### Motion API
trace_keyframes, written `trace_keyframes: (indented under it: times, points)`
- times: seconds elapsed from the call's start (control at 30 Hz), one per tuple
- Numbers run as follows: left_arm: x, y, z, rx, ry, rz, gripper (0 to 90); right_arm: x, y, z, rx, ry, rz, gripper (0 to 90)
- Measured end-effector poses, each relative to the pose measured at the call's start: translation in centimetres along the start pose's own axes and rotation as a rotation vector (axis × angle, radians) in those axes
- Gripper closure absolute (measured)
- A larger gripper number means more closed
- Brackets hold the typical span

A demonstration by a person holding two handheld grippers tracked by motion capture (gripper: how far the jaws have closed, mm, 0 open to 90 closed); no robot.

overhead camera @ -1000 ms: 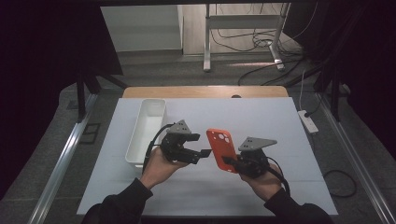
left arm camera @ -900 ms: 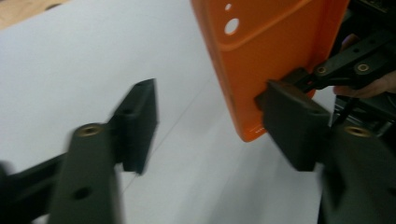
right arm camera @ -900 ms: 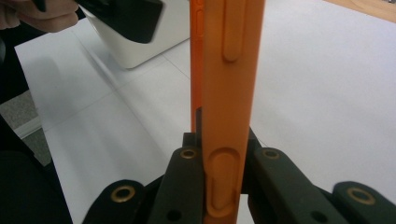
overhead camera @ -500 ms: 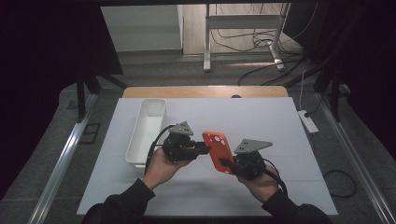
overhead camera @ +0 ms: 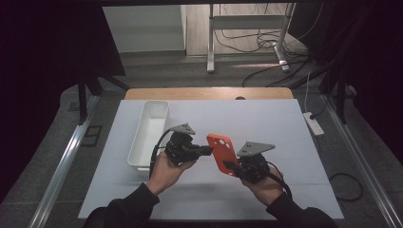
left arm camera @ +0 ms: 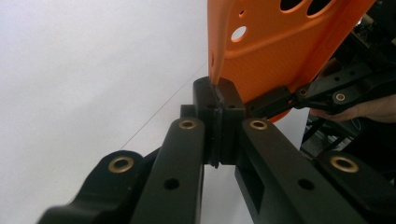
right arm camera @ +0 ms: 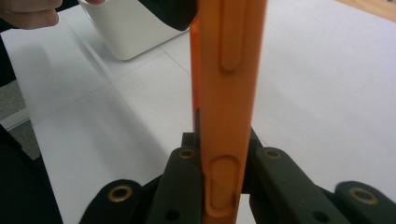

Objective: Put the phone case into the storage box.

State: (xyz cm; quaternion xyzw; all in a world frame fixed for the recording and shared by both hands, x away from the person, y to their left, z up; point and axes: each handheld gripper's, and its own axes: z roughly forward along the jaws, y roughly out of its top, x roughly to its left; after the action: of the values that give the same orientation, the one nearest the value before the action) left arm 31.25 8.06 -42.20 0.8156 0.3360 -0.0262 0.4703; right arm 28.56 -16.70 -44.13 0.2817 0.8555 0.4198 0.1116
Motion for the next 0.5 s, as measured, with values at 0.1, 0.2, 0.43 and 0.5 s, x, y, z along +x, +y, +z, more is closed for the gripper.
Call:
trace_keyframes:
  times: [0.1, 0.2, 0.43, 0.5]
  points:
    - [-0.16, 0.03, 0.05, 0.001, 0.006, -0.007, 89.6, 0.12, -0.07, 0.24, 0.001, 0.0, 0.003, 80.0]
    - [-0.34, -0.02, 0.37, 0.015, 0.02, -0.009, 89.6, 0.23, 0.0, 0.39, -0.007, 0.003, -0.001, 74.6]
    - [-0.44, -0.09, 0.8, 0.031, 0.035, -0.015, 89.5, 0.5, 0.07, 0.56, -0.012, -0.003, 0.009, 57.6]
    - [-0.35, -0.11, 0.78, 0.027, 0.042, -0.018, 89.6, 0.5, 0.09, 0.62, -0.013, 0.0, 0.015, 50.5]
